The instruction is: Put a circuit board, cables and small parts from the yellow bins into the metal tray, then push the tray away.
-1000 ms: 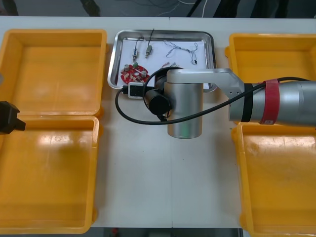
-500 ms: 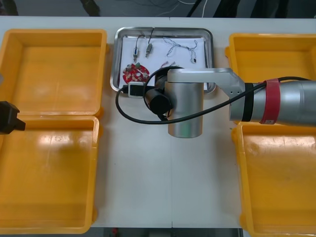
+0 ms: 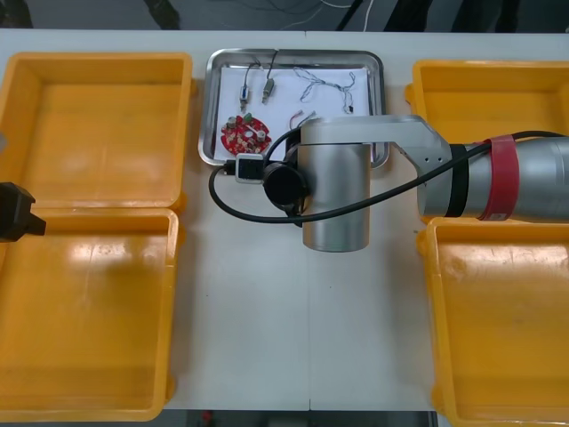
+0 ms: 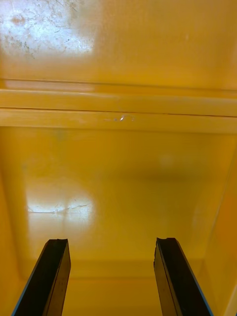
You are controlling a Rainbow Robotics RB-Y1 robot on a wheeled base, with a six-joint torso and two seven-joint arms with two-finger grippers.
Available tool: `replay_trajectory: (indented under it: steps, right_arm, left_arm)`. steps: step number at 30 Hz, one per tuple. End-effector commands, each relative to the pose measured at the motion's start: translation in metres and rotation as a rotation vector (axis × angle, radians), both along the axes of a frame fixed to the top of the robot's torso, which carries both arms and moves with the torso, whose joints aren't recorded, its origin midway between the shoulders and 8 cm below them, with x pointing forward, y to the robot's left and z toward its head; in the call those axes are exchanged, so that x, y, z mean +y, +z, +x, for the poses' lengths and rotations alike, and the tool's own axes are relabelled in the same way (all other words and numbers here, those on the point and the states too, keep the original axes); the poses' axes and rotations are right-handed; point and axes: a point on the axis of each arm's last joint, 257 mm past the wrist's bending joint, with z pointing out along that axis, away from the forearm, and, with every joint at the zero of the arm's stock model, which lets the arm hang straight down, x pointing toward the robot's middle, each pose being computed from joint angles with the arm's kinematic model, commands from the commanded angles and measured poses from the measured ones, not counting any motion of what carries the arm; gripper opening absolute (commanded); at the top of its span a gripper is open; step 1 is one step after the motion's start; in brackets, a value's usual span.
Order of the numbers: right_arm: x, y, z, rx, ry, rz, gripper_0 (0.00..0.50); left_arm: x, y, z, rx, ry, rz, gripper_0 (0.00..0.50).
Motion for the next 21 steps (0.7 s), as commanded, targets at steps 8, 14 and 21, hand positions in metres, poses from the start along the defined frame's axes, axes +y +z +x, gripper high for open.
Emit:
replay_trajectory:
  steps: [8, 14, 21]
  right_arm:
    - [0.012, 0.044, -0.038, 0.045, -0.119, 0.137, 0.470]
    - [-0.015, 0.048, -0.055, 0.120, -0.255, 0.209, 0.472]
    - [-0.059, 0.057, -0.079, 0.199, -0.419, 0.285, 0.470]
  left_arm:
    - [0.012, 0.011, -0.005, -0.015, -0.043, 0.059, 0.500]
    - [0.012, 0.011, -0.005, -0.015, -0.043, 0.059, 0.500]
    - [0.012, 0.011, -0.005, -0.015, -0.043, 0.059, 0.500]
